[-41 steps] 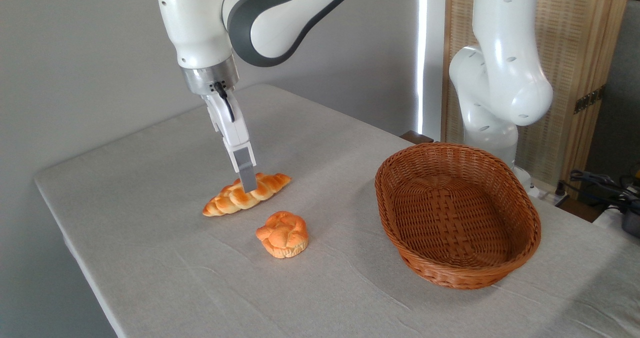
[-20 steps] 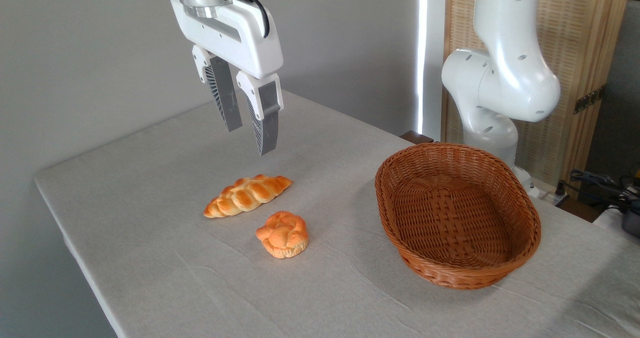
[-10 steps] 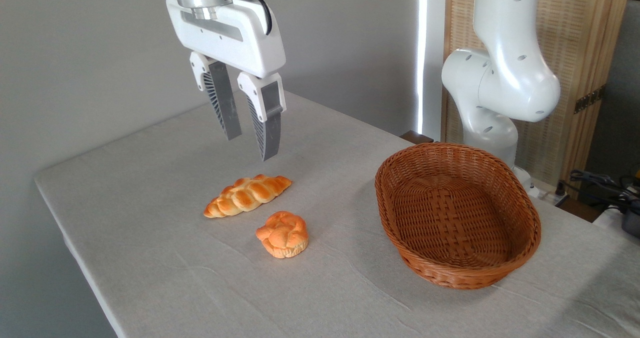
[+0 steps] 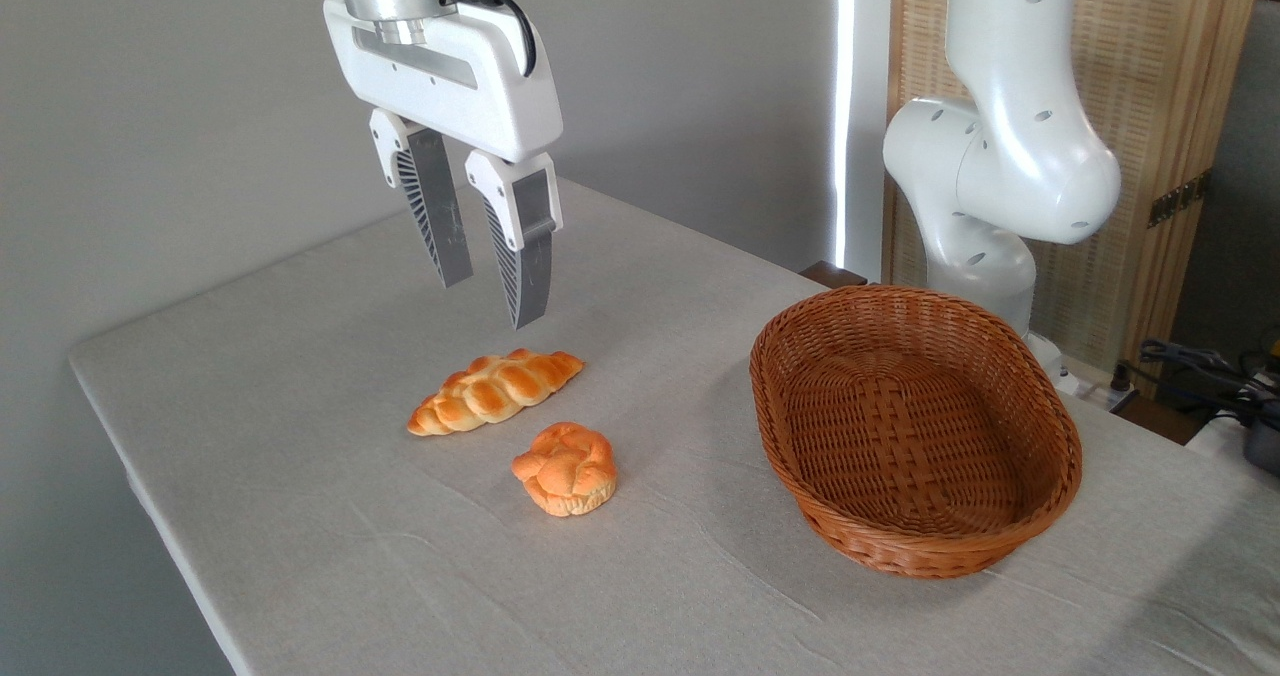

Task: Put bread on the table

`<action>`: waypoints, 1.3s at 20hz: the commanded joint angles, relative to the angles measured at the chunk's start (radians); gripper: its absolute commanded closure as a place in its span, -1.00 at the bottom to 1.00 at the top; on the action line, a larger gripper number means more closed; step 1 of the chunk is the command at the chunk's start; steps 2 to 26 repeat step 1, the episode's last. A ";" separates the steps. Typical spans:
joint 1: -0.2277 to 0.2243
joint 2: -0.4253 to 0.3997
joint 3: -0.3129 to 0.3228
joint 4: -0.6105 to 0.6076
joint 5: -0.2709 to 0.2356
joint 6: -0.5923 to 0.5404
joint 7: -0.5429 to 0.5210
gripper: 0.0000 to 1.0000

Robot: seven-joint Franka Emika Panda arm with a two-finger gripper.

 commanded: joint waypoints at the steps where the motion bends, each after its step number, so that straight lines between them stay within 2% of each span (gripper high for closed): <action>1: 0.000 0.005 -0.001 0.013 0.013 -0.001 -0.005 -1.00; 26: 0.000 0.005 -0.001 0.013 0.013 -0.001 -0.005 -1.00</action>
